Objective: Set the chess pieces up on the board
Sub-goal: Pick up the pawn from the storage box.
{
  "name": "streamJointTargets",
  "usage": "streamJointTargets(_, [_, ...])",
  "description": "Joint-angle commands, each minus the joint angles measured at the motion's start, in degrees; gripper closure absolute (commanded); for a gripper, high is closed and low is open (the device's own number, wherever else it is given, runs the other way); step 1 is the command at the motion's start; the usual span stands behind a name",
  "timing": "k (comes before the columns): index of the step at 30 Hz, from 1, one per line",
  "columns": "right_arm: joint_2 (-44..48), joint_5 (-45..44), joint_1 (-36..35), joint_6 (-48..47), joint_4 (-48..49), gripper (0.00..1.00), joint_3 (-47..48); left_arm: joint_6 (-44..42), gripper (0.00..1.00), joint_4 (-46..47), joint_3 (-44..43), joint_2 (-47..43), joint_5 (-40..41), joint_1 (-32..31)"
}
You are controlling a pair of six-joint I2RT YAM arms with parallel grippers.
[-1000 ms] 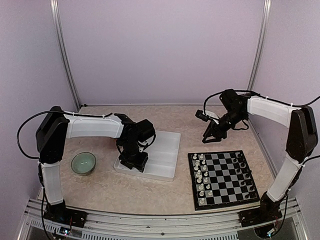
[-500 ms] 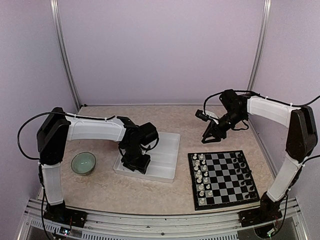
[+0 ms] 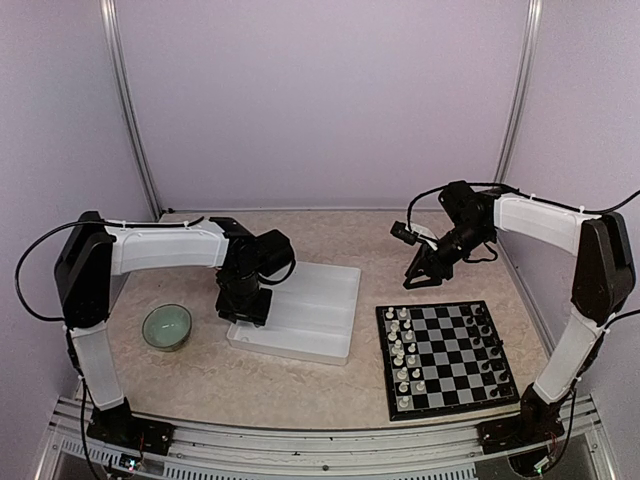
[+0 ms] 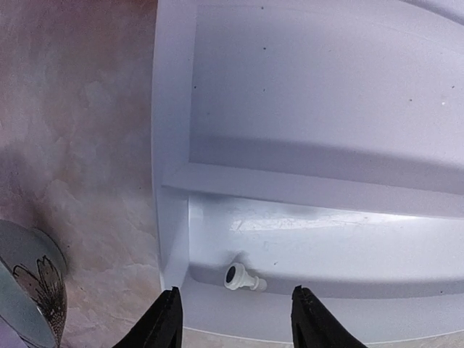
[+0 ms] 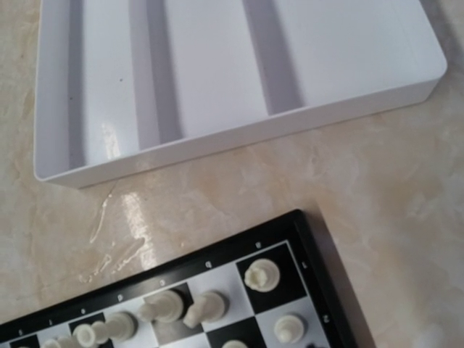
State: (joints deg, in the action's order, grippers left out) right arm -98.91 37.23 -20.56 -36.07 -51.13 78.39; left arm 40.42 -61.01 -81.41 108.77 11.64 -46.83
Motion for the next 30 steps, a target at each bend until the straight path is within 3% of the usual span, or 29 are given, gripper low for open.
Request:
streamJointTargets(1, [-0.4,1.1,-0.6,0.5,-0.3,0.57,0.5,1.4,0.5,0.1,2.9,-0.6,-3.1,0.2])
streamJointTargets(5, [-0.7,1.0,-0.6,0.5,-0.3,0.58,0.8,0.7,0.55,2.8,5.5,-0.2,-7.9,0.2])
streamJointTargets(16, [-0.6,0.7,-1.0,0.5,-0.6,0.59,0.7,-1.6,0.65,5.9,7.9,0.7,-8.6,3.4])
streamJointTargets(30, [-0.1,-0.3,-1.5,0.2,-0.5,0.59,0.0,-4.6,0.97,10.0,10.4,0.8,-13.8,4.8])
